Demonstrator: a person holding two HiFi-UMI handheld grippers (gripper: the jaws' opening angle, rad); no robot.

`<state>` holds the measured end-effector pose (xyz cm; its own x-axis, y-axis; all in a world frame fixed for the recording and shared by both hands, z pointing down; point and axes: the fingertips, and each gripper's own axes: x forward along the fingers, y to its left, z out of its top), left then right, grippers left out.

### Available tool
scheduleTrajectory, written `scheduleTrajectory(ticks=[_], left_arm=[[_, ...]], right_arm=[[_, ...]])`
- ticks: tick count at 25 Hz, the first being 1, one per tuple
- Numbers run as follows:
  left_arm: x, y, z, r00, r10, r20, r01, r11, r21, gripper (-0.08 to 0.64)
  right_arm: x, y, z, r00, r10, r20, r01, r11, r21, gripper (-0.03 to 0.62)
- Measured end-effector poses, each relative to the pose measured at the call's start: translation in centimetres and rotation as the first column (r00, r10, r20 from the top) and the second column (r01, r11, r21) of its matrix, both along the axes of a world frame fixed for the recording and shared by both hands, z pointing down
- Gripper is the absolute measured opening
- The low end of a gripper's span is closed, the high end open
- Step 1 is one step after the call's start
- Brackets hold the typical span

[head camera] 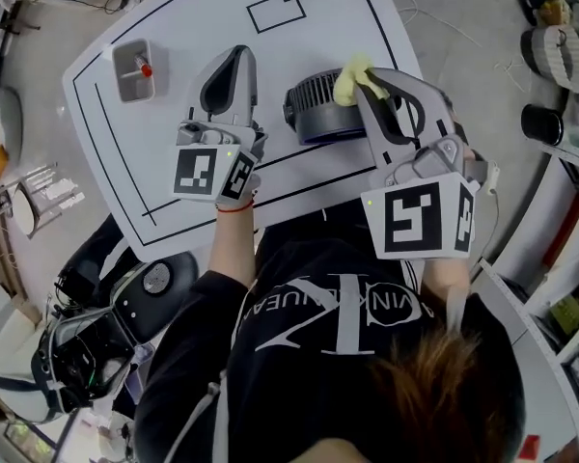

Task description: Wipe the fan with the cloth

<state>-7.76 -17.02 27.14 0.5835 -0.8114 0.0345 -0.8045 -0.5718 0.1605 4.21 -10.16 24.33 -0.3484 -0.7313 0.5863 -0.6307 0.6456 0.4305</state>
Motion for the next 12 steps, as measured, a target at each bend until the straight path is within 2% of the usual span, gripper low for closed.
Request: scheduleTrajectory(ticks=[12], left_arm=[[1.1,0.3,0.3,0.999,0.037,0.016,-0.037,0.999,-0.008,0.011]], right_arm=[[3.9,-0.1,1.3,0.99,0.133,0.054,-0.134,0.991,0.01,0.035]])
